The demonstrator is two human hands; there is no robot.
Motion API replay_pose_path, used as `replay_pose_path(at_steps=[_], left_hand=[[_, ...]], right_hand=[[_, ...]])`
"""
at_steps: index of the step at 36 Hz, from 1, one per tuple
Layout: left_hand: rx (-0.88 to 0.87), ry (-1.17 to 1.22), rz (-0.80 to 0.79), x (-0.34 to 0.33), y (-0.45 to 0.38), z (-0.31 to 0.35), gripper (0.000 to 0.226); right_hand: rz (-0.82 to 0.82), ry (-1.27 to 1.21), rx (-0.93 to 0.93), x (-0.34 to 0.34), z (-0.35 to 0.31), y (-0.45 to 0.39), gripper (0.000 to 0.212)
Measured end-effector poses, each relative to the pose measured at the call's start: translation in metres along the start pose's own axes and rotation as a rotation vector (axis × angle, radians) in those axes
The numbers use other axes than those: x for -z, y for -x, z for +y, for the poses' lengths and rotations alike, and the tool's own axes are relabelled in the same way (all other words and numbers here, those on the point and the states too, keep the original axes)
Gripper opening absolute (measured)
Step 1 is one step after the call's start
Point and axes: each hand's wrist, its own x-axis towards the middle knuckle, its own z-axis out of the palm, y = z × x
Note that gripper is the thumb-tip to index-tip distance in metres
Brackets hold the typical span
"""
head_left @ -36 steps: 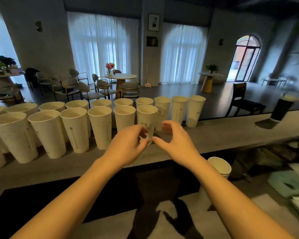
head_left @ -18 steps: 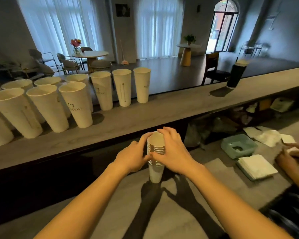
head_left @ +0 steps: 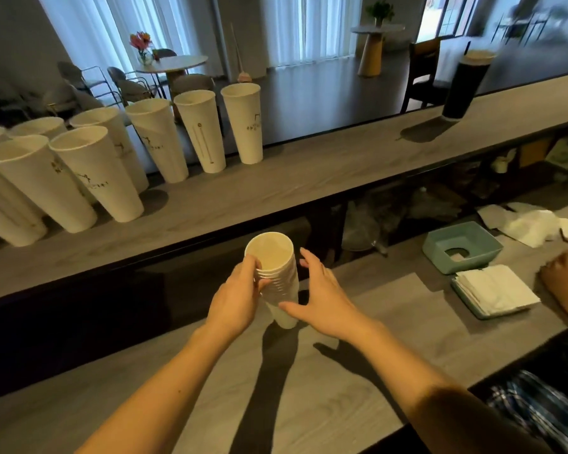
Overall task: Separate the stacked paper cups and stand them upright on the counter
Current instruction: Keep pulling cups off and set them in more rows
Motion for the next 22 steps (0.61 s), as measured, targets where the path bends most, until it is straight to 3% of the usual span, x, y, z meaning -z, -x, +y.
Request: replay_pose_path(at_steps=[4,7,11,16,22], left_hand=[[-0.009,0.055,0.012,0.032,0.005,0.012,0.016],[-0.039,0.224,0.004,0.068,0.007,0.028,0.014],[0.038,0.441,-0.054,0.111,0.007,0.041,0.012],[-0.114,0.075,0.184,0.147,0.004,0.028,0.033],[-0.034,0.159,0.036,0.179,-0.001,0.03,0.023]], right_hand=[[-0.016,-0.07,0.021,0.008,-0.004,-0.008,0.122],[-0.042,-0.136,0.103,0.021,-0.026,-0.021,0.131],[-0.081,-0.235,0.214,0.036,-0.059,-0.039,0.119],[-0.117,-0.196,0.31,0.036,-0.088,-0.051,0.109],[-0.136,-0.125,0.382,0.036,-0.112,-0.067,0.107]])
